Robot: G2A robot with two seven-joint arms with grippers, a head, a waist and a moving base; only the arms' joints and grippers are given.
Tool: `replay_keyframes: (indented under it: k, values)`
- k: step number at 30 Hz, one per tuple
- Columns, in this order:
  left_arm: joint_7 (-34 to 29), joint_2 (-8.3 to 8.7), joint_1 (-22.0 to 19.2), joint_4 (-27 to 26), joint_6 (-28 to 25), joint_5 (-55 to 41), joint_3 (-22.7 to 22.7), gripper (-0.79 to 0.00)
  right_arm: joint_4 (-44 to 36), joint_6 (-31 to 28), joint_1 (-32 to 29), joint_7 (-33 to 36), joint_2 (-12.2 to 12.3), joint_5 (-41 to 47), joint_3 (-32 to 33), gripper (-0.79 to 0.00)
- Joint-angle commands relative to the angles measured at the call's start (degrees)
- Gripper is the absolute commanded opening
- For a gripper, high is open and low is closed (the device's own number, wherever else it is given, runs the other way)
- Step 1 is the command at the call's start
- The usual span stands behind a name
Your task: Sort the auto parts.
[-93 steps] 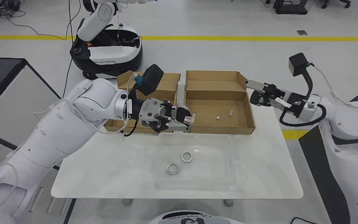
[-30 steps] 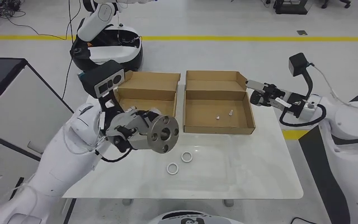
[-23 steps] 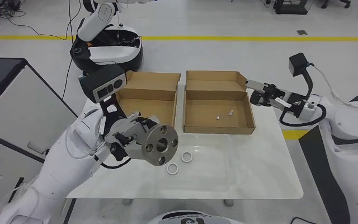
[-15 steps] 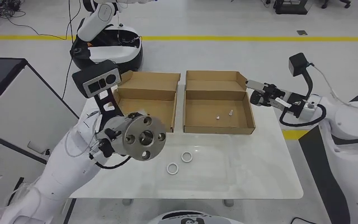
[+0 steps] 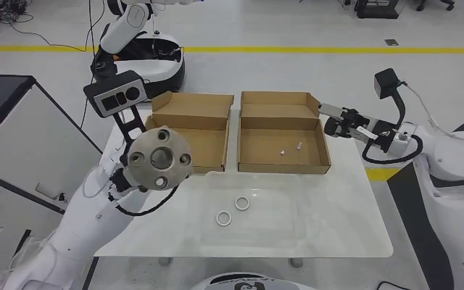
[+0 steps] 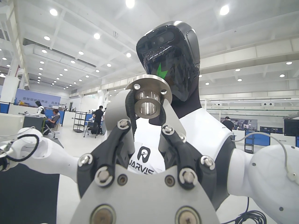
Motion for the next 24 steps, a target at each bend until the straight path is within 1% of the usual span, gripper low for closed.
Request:
replay_keyframes:
  k: [1, 8, 11, 14, 18, 24]
  values:
    - [-0.4, 0.0, -0.1, 0.6, 0.4, 0.6, 0.0, -0.785, 0.0, 0.0, 0.0, 0.0, 0.0, 0.0, 0.0, 0.0]
    - [-2.6, 0.42, -0.8, 3.0, 2.6, 7.0, -1.0, -0.785, 0.0, 0.0, 0.0, 0.0, 0.0, 0.0, 0.0, 0.0]
    - [-3.8, 0.79, -1.2, 3.7, 3.8, 11.2, -1.2, -0.785, 0.0, 0.0, 0.0, 0.0, 0.0, 0.0, 0.0, 0.0]
    - [-2.9, 0.96, -1.1, 3.8, 2.9, 10.9, -0.6, -0.785, 0.0, 0.0, 0.0, 0.0, 0.0, 0.0, 0.0, 0.0]
    - [-1.8, 1.15, -0.9, 3.2, 1.8, 8.0, -0.1, -0.785, 0.0, 0.0, 0.0, 0.0, 0.0, 0.0, 0.0, 0.0]
    - [-0.1, 1.23, -0.8, 2.1, 0.2, 1.7, 0.1, -0.785, 0.0, 0.0, 0.0, 0.0, 0.0, 0.0, 0.0, 0.0]
